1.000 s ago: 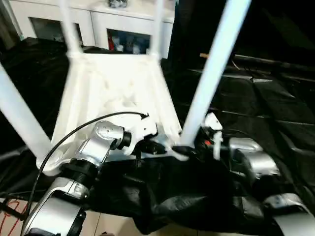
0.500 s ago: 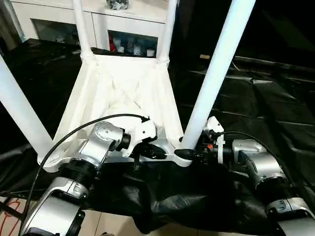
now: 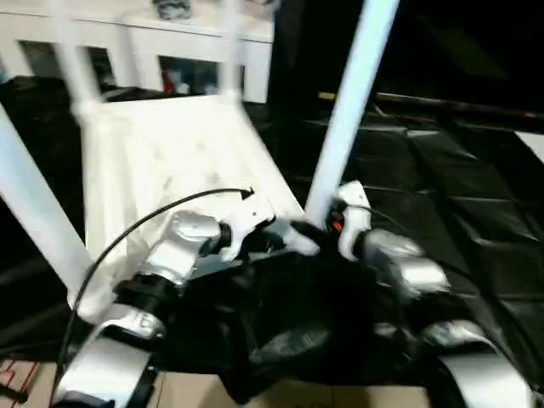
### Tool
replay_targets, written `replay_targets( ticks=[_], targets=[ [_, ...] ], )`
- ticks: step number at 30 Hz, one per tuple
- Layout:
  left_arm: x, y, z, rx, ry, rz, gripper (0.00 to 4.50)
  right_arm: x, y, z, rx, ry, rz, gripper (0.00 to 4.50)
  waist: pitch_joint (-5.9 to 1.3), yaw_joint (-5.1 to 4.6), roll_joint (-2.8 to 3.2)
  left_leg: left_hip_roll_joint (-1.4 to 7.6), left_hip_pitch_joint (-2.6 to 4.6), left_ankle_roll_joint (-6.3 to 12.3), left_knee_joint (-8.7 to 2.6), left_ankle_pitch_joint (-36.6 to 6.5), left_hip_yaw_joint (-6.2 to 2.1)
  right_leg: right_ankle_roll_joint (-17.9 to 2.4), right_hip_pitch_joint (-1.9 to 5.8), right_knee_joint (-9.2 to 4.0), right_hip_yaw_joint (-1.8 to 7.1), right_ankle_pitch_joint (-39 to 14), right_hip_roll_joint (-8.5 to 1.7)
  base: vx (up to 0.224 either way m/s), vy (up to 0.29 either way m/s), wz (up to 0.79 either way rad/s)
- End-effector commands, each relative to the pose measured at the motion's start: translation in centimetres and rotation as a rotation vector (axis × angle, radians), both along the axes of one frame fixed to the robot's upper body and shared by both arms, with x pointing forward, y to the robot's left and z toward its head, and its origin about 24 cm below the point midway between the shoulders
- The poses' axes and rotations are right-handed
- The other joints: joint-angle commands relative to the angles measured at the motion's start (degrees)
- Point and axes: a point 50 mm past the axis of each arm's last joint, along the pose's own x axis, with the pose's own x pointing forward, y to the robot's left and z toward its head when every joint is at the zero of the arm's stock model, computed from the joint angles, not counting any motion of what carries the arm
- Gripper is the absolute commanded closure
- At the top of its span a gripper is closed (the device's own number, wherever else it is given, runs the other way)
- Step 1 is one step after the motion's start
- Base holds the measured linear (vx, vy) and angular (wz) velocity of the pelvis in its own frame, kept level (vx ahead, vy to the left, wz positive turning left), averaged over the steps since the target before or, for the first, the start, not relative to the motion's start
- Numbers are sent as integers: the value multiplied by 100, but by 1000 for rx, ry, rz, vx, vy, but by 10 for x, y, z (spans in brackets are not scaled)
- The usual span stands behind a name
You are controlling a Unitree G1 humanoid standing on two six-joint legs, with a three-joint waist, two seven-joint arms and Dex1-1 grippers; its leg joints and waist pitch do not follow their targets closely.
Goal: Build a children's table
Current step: Rotate leg to tighten
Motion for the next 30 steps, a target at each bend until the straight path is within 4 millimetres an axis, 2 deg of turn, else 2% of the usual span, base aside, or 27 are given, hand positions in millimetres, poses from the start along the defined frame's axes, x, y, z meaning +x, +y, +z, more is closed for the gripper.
replay_targets(
  ticks=[1, 3, 4, 7, 9, 11, 13, 15, 16, 17, 18, 20, 21, 25, 28, 30],
  targets=[
    [-19, -47, -1, -80, 35, -174, 450, -8, 13, -20, -112, 74, 9, 135, -262, 46, 12, -104, -59, 24, -392, -1995, 78, -842, 189, -491, 81, -2538, -130, 0, 0, 0],
    [-21, -50, 0, -88, 34, -180, 450, -9, 18, -20, -78, 82, 36, 135, -266, 40, 4, -107, -74, 61, -392, -1945, 83, -895, 208, -476, 81, -2373, -118, 0, 0, 0],
    [-21, -50, 0, -88, 32, -179, 450, -9, 21, -17, -50, 79, 70, 111, -273, 44, 12, -99, -61, 101, -386, -1919, 96, -970, 208, -463, 91, -2157, -112, 0, 0, 0],
    [-19, -42, -1, -77, 32, -174, 450, -7, 18, -10, -52, 14, 121, 102, -283, 50, 11, -106, -72, 168, -375, -1755, 115, -1087, 238, -429, 100, -1800, -101, 0, 0, 0],
    [-19, -41, -1, -76, 32, -175, 450, -7, 18, -9, -44, 4, 136, 102, -281, 59, 11, -107, -68, 190, -371, -1730, 122, -1104, 237, -430, 100, -1793, -105, 0, 0, 0],
    [-19, -34, -1, -71, 36, -193, 450, -13, 16, 0, 31, -37, 291, 102, -278, 73, 11, -105, -63, 225, -370, -1729, 125, -1112, 248, -438, 99, -1806, -101, 0, 0, 0],
    [-18, -27, 0, -63, 40, -206, 450, -21, 12, 5, 80, -50, 425, 102, -282, 125, 15, -87, -46, 362, -355, -1689, 140, -1193, 251, -431, 111, -1593, -100, 0, 0, 0],
    [-17, -24, 0, -60, 43, -209, 450, -23, 10, 6, 91, -49, 465, 102, -287, 151, 6, -88, -56, 405, -354, -1579, 142, -1239, 267, -409, 113, -1454, -97, 0, 0, 0],
    [-17, -21, 1, -57, 38, -219, 450, -27, 7, 7, 101, -47, 515, 102, -287, 201, 19, -87, -43, 418, -357, -1466, 147, -1284, 265, -396, 112, -1337, -101, 0, 0, 0],
    [-14, -14, 1, -49, 41, -222, 450, -33, 1, 10, 120, -39, 601, 102, -287, 209, 28, -85, -40, 416, -359, -1471, 146, -1294, 271, -390, 109, -1321, -96, 0, 0, 0],
    [-14, -14, 1, -49, 41, -222, 450, -33, 1, 10, 120, -39, 601, 102, -290, 236, 24, -84, -21, 441, -351, -1485, 154, -1308, 274, -395, 109, -1287, -87, 0, 0, 0],
    [-11, -8, 2, -46, 42, -230, 450, -39, -5, 13, 139, -27, 661, 102, -286, 272, 33, -78, -13, 435, -351, -1450, 159, -1359, 264, -373, 121, -1183, -98, 0, 0, 0],
    [-10, -5, 3, -41, 43, -232, 450, -41, -7, 14, 148, -17, 685, 116, -283, 290, 18, -87, -29, 423, -355, -1453, 154, -1330, 281, -377, 116, -1253, -97, 0, 0, 0],
    [-7, 2, 4, -22, 35, -239, 450, -47, -12, 13, 146, 9, 734, 142, -273, 335, 43, -88, -3, 326, -365, -1577, 149, -1223, 263, -417, 117, -1561, -109, 0, 0, 0],
    [-5, 4, 5, -17, 36, -243, 450, -50, -12, 12, 142, 22, 746, 163, -279, 343, 25, -87, -30, 261, -369, -1530, 140, -1181, 278, -398, 115, -1573, -116, 0, 0, 0],
    [-5, 4, 4, -16, 37, -247, 450, -51, -11, 12, 149, 27, 749, 170, -286, 341, 35, -85, -27, 243, -369, -1505, 137, -1178, 278, -396, 111, -1562, -120, 0, 0, 0]
  ],
)
